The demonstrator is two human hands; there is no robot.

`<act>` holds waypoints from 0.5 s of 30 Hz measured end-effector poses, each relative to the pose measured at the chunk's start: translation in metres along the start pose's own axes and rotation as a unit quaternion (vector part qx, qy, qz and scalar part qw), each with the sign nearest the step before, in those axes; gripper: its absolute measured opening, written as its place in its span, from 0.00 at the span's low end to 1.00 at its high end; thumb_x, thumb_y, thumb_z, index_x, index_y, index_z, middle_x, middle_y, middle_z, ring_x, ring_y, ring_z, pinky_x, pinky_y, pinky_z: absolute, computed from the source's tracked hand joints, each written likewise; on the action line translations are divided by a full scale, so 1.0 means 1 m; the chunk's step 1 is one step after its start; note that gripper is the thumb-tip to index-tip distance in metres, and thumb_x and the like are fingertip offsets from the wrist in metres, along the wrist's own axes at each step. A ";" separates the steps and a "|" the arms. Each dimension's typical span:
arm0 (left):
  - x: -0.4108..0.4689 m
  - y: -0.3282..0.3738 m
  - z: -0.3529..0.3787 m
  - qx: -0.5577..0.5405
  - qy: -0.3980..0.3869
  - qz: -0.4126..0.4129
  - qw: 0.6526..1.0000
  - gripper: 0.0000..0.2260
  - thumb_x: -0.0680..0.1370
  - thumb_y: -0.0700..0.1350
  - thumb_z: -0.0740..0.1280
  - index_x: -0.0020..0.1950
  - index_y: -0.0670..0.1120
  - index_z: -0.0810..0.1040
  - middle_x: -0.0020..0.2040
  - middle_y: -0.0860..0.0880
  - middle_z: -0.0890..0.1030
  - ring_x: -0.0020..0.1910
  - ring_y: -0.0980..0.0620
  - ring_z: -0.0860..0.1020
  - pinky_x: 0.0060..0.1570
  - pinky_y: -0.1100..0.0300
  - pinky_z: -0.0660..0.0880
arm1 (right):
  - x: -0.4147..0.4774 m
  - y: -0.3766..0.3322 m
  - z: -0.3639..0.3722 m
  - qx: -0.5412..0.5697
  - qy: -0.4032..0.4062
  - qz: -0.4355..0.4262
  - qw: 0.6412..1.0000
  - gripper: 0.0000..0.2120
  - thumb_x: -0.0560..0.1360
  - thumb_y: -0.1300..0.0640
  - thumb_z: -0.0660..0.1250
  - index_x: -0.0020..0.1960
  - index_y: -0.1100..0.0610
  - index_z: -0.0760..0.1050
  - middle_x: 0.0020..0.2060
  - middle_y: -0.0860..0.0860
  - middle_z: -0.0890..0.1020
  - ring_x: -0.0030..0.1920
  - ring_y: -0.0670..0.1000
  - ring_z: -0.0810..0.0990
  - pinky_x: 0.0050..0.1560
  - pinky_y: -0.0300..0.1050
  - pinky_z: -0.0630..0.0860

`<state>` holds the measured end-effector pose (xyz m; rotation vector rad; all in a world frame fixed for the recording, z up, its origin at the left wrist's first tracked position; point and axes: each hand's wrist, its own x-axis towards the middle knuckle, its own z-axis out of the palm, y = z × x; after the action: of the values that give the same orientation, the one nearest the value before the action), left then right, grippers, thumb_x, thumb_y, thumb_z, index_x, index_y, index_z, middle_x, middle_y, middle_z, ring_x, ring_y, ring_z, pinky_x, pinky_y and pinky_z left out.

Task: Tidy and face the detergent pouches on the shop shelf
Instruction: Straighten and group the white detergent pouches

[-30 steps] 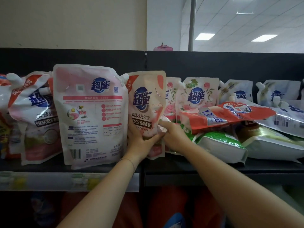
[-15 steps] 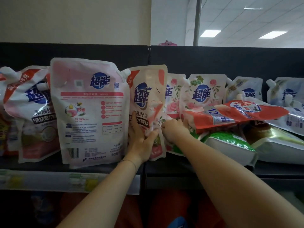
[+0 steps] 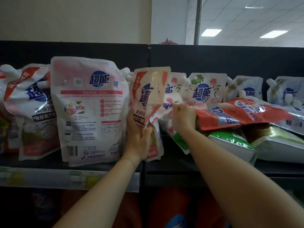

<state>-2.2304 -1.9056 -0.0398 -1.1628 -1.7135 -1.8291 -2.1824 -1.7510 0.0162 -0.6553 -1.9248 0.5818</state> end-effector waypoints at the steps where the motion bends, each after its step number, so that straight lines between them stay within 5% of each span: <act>1: 0.000 -0.001 0.000 0.002 -0.004 0.005 1.000 0.31 0.73 0.52 0.59 0.75 0.51 0.55 0.70 0.51 0.66 0.70 0.54 0.65 0.70 0.46 0.64 | 0.003 -0.002 -0.004 0.024 0.022 0.006 0.999 0.19 0.82 0.52 0.57 0.34 0.57 0.71 0.32 0.49 0.75 0.31 0.46 0.71 0.32 0.34 0.66; 8: 0.001 0.000 0.004 -0.028 -0.007 -0.023 0.999 0.28 0.73 0.52 0.57 0.73 0.52 0.57 0.68 0.51 0.69 0.66 0.53 0.68 0.69 0.49 0.66 | -0.004 -0.007 -0.010 0.241 0.105 0.084 0.961 0.19 0.82 0.50 0.57 0.36 0.58 0.74 0.31 0.50 0.74 0.32 0.47 0.70 0.34 0.40 0.67; 12: 0.008 -0.001 0.004 -0.013 -0.015 -0.025 0.999 0.28 0.73 0.51 0.57 0.73 0.50 0.61 0.67 0.54 0.67 0.66 0.57 0.66 0.68 0.59 0.62 | -0.008 -0.015 0.000 0.368 0.085 0.124 0.918 0.17 0.82 0.50 0.58 0.41 0.55 0.78 0.32 0.45 0.76 0.36 0.46 0.75 0.41 0.41 0.74; 15: 0.018 -0.005 0.001 -0.003 -0.045 -0.059 0.997 0.30 0.73 0.55 0.57 0.74 0.50 0.59 0.65 0.56 0.65 0.68 0.55 0.65 0.67 0.60 0.60 | -0.013 -0.014 0.008 0.397 0.070 0.122 0.907 0.19 0.82 0.50 0.56 0.35 0.53 0.72 0.30 0.45 0.73 0.33 0.44 0.72 0.39 0.41 0.70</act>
<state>-2.2440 -1.8996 -0.0292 -1.1865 -1.8636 -1.8771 -2.1873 -1.7710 0.0136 -0.3825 -1.3022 1.3412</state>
